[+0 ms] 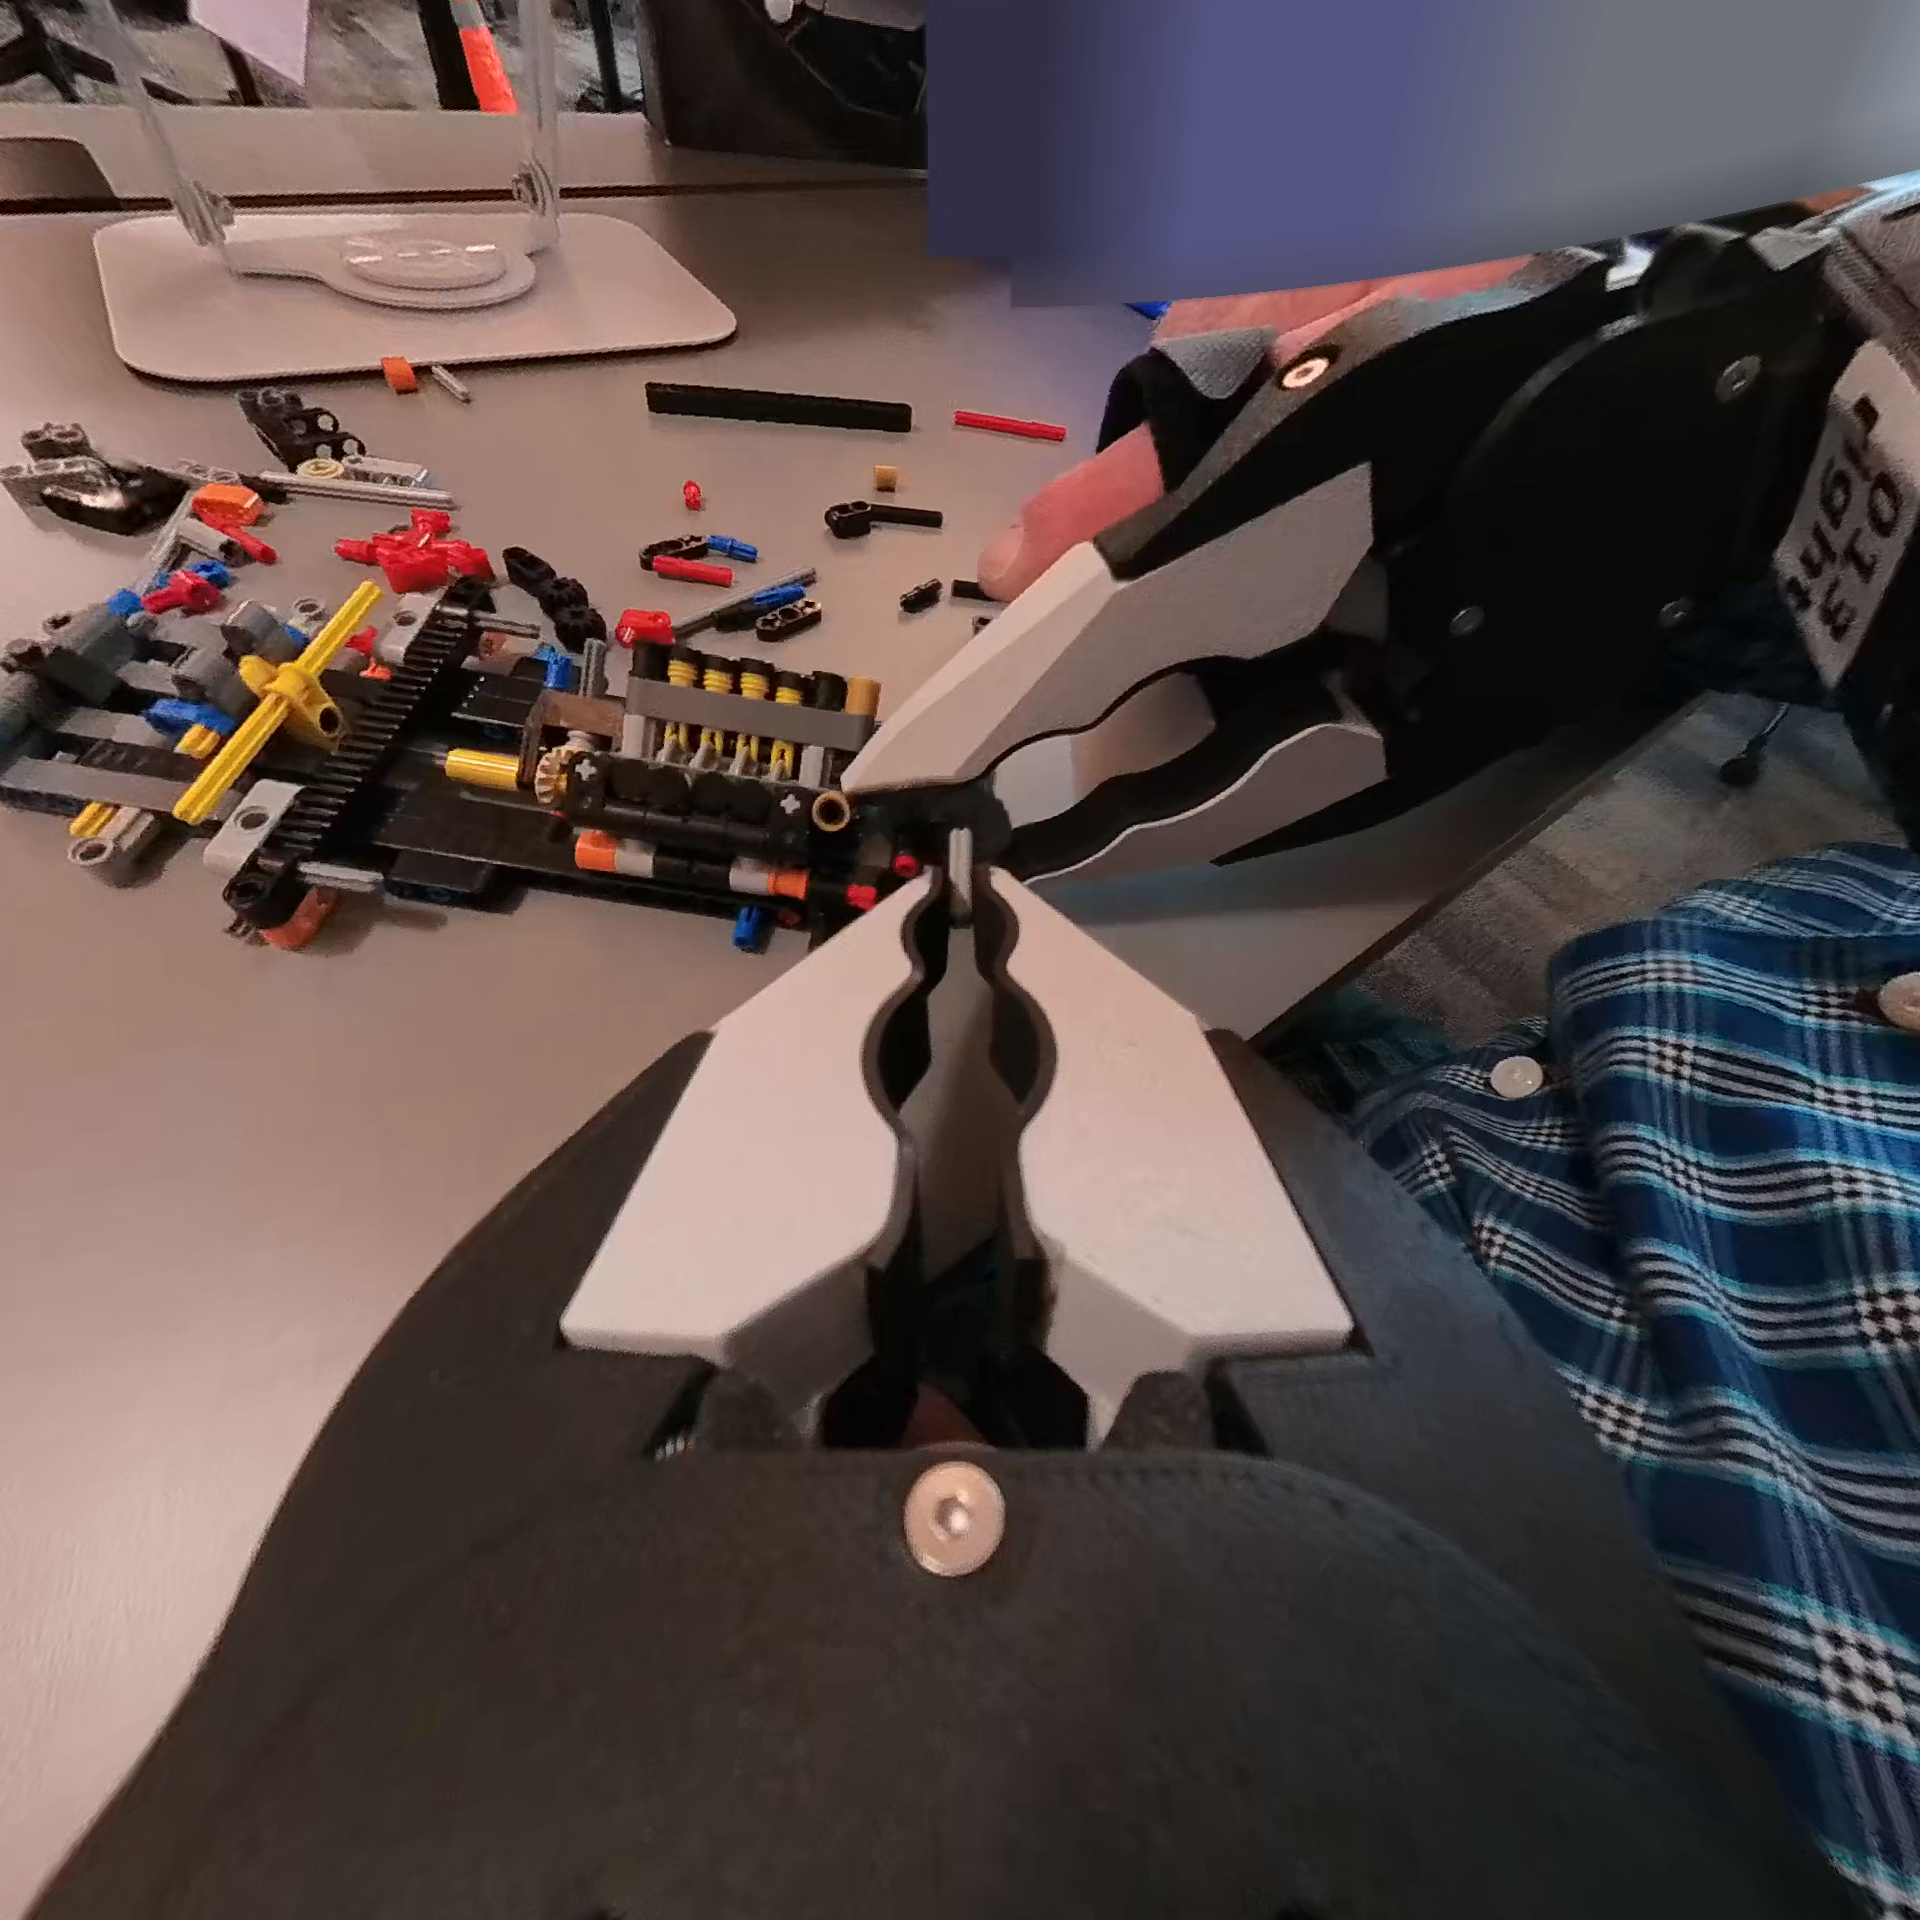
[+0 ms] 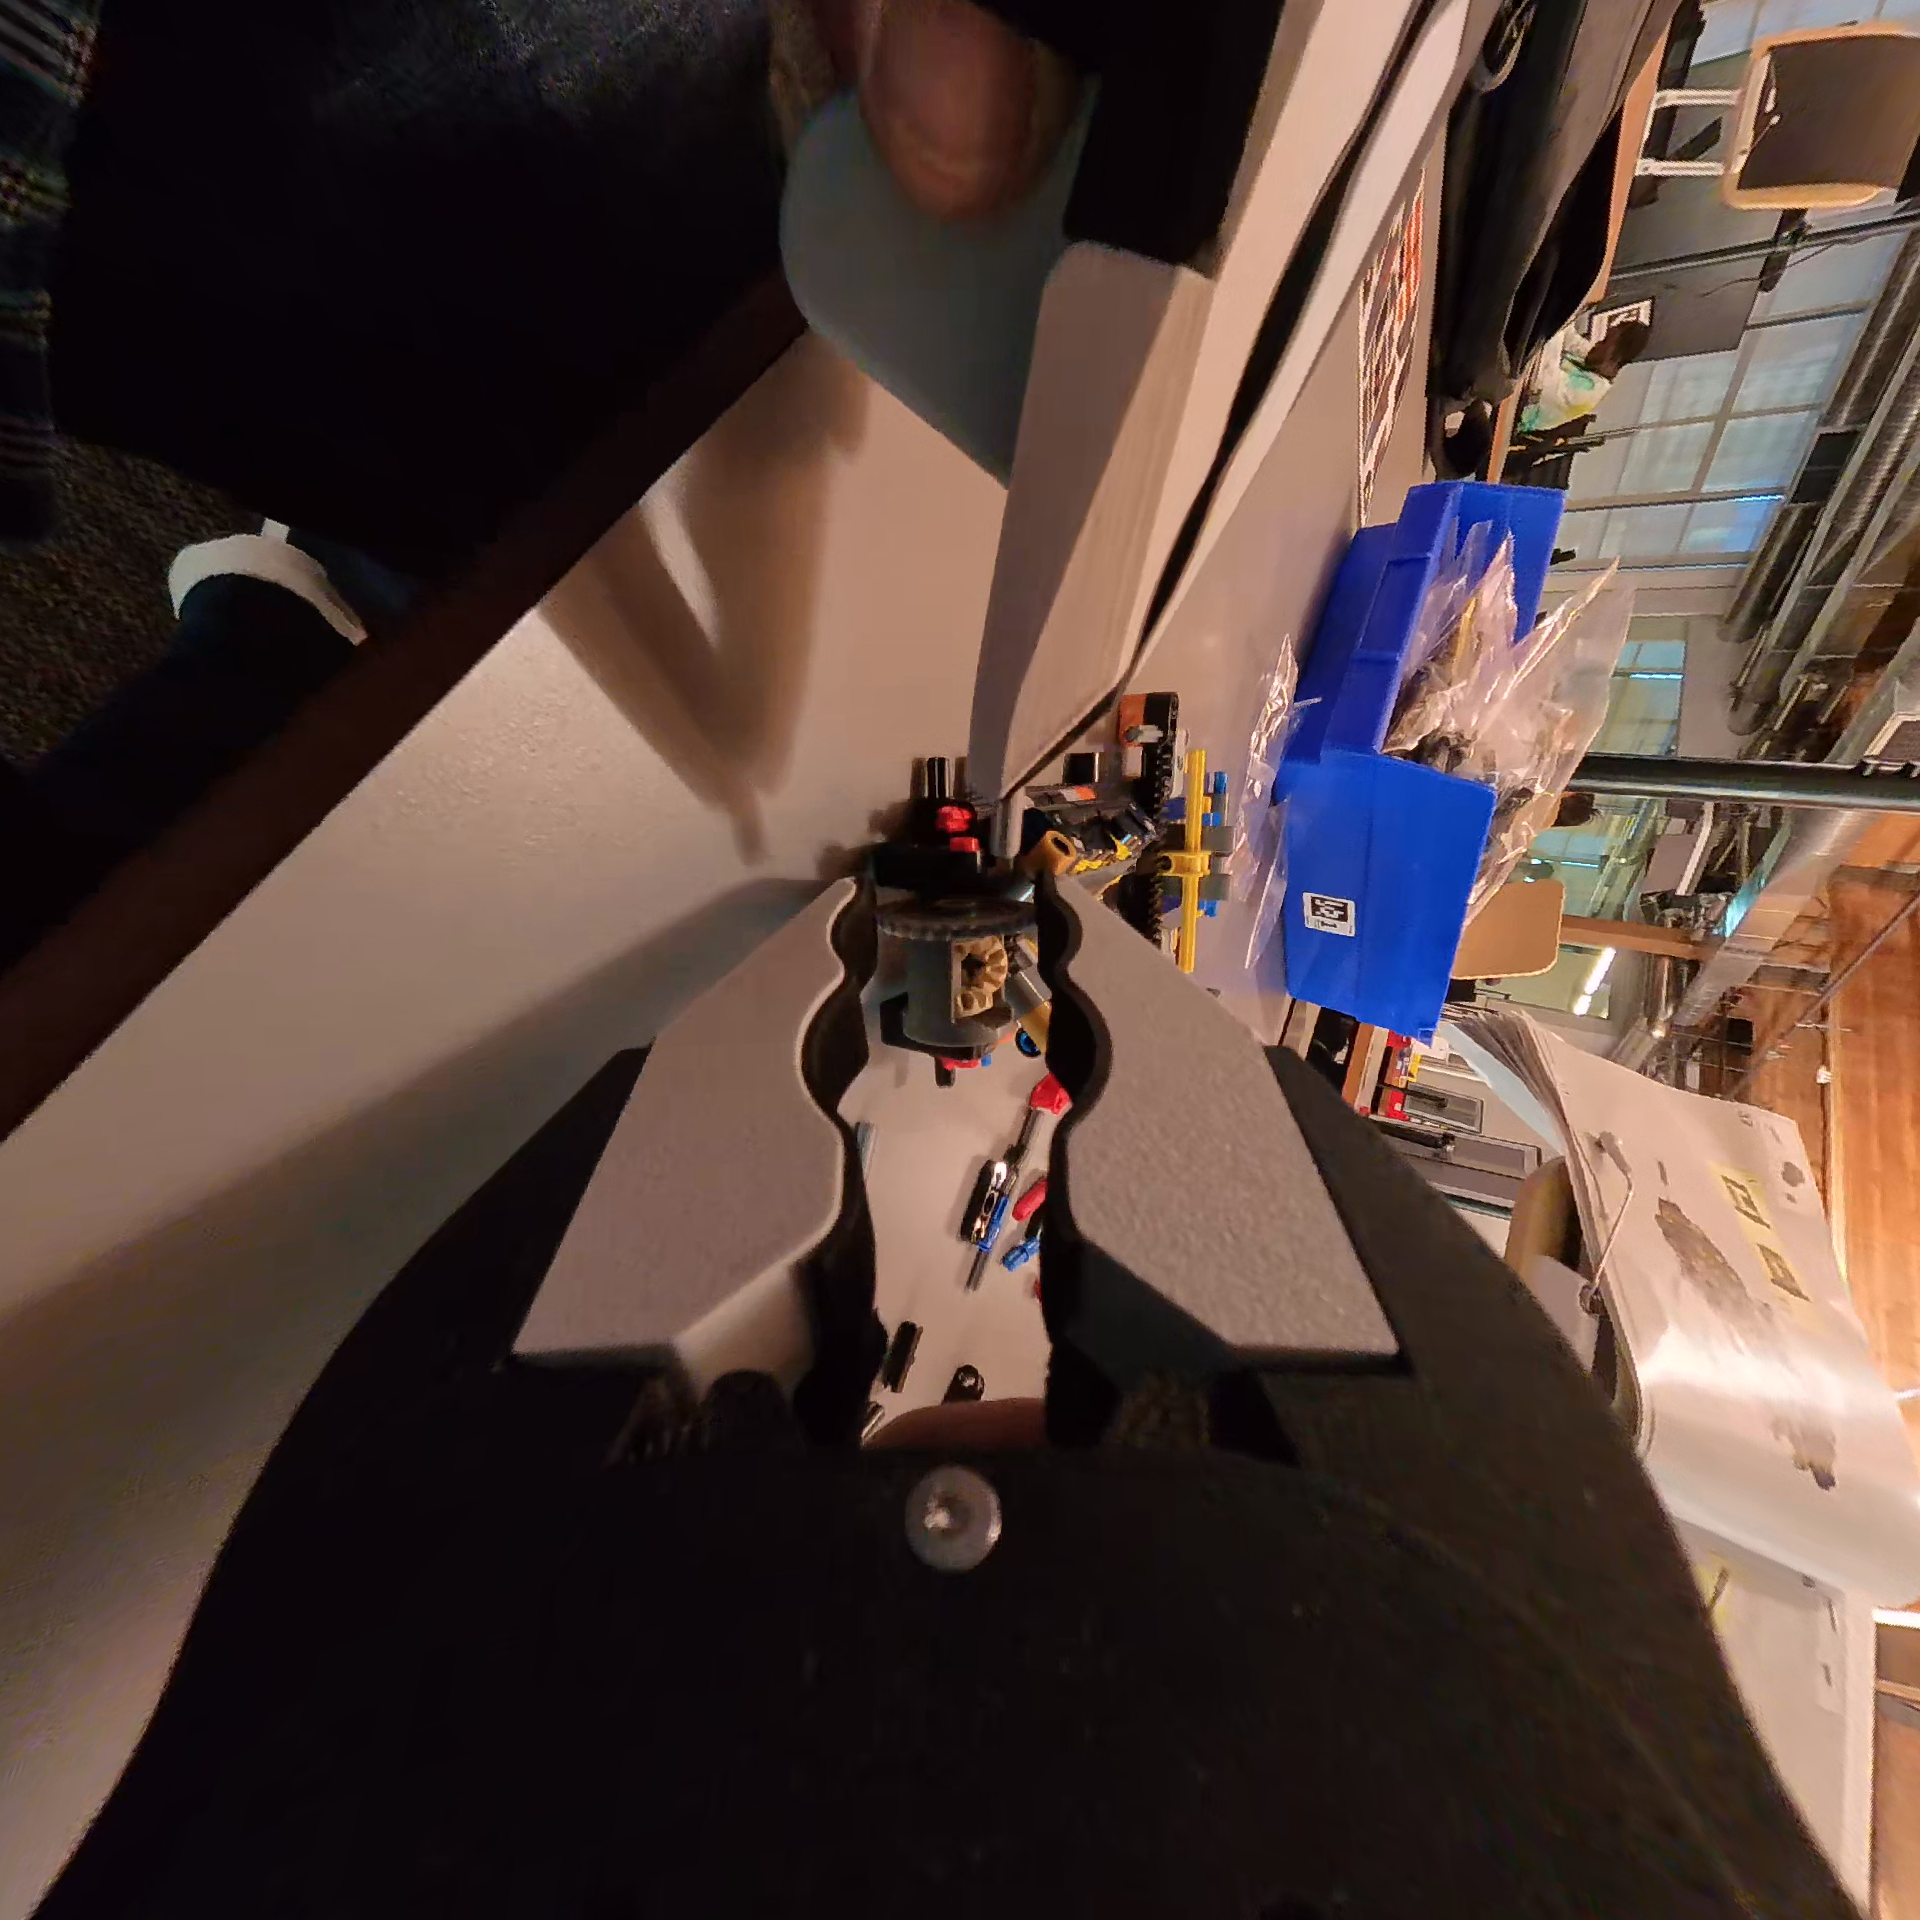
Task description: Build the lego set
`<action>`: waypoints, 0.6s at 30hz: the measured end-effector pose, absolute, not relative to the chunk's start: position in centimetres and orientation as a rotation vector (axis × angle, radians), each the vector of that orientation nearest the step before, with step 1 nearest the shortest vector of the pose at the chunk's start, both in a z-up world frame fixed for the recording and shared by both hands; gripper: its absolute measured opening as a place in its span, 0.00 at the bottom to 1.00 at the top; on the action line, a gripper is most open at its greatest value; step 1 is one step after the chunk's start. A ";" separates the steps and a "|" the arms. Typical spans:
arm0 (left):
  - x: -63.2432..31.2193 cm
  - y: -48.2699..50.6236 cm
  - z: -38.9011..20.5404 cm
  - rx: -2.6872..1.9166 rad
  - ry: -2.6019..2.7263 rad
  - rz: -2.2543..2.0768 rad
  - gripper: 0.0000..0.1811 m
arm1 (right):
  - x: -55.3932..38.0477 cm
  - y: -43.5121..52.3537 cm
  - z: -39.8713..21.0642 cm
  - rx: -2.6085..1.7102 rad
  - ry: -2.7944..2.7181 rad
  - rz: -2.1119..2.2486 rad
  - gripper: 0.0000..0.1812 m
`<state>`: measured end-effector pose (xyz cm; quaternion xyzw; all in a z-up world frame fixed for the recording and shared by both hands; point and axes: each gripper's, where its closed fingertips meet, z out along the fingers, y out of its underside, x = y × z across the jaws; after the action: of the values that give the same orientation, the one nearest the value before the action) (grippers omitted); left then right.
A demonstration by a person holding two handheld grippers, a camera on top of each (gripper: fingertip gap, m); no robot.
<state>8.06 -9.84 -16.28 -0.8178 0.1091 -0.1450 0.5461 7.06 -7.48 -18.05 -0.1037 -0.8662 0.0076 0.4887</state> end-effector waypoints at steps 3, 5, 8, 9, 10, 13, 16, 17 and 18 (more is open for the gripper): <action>8.4 -9.6 -16.2 -1.939 0.298 -0.307 0.01 | 7.1 -7.5 -18.0 -0.250 -2.103 0.028 0.16; 8.7 -9.4 -16.2 -1.940 0.310 -0.301 0.01 | 7.0 -7.4 -18.0 -0.249 -2.101 0.034 0.16; 9.2 -9.3 -16.0 -1.930 0.327 -0.303 0.01 | 7.0 -7.4 -18.0 -0.244 -2.101 0.043 0.16; 9.3 -9.3 -16.0 -1.928 0.333 -0.298 0.01 | 7.0 -7.5 -18.0 -0.241 -2.099 0.047 0.16; 9.3 -9.3 -15.9 -1.927 0.338 -0.297 0.01 | 7.0 -7.4 -18.0 -0.239 -2.098 0.052 0.16; 9.5 -9.2 -16.2 -1.935 0.354 -0.283 0.01 | 7.0 -7.4 -18.0 -0.229 -2.096 0.057 0.16; 9.8 -9.0 -16.3 -1.932 0.363 -0.278 0.01 | 6.9 -7.4 -18.0 -0.225 -2.094 0.056 0.16; 9.9 -8.9 -16.4 -1.935 0.372 -0.270 0.01 | 6.9 -7.4 -18.0 -0.224 -2.092 0.057 0.16; 9.9 -8.9 -16.5 -1.937 0.378 -0.262 0.01 | 6.9 -7.4 -18.0 -0.224 -2.091 0.059 0.16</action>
<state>9.94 -8.87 -16.49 -0.8162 0.1592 -0.1103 0.5444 6.93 -7.41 -17.96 -0.0924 -0.8632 0.0242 0.4957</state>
